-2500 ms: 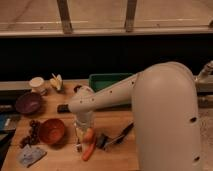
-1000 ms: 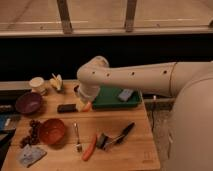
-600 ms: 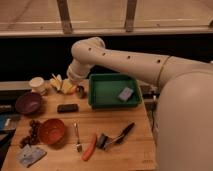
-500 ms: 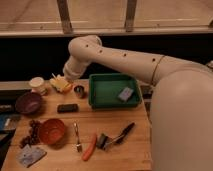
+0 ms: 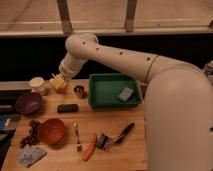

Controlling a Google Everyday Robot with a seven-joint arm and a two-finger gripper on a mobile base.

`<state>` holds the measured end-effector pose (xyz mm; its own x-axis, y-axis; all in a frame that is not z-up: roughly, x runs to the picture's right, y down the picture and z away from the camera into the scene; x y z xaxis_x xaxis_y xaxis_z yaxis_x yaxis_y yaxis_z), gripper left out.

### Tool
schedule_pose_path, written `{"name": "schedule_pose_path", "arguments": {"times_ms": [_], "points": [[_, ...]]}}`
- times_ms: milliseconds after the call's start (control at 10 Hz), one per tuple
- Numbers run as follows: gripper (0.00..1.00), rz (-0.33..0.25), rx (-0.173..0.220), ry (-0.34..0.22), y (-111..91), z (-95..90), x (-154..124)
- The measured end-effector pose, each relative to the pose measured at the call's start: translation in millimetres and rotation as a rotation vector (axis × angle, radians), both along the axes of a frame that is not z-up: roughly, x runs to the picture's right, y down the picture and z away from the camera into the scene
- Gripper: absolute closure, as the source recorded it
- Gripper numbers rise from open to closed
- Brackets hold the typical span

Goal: Place apple in purple bowl

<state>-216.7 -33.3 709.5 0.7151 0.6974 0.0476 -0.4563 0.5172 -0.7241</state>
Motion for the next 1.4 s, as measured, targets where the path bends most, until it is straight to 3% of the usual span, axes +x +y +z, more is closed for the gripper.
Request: {"name": "schedule_pose_path", "arguments": {"times_ms": [200,500,900,1400], "points": [[1.00,-0.021,0.024,0.017,2,1.5,-2],[1.00,-0.111,0.072,0.016,18,9.5,-35],[1.00,-0.162,0.051,-0.016,38,34.5,-69],[1.00,-0.188,0.014,-0.109,49,68.4,-123]]}}
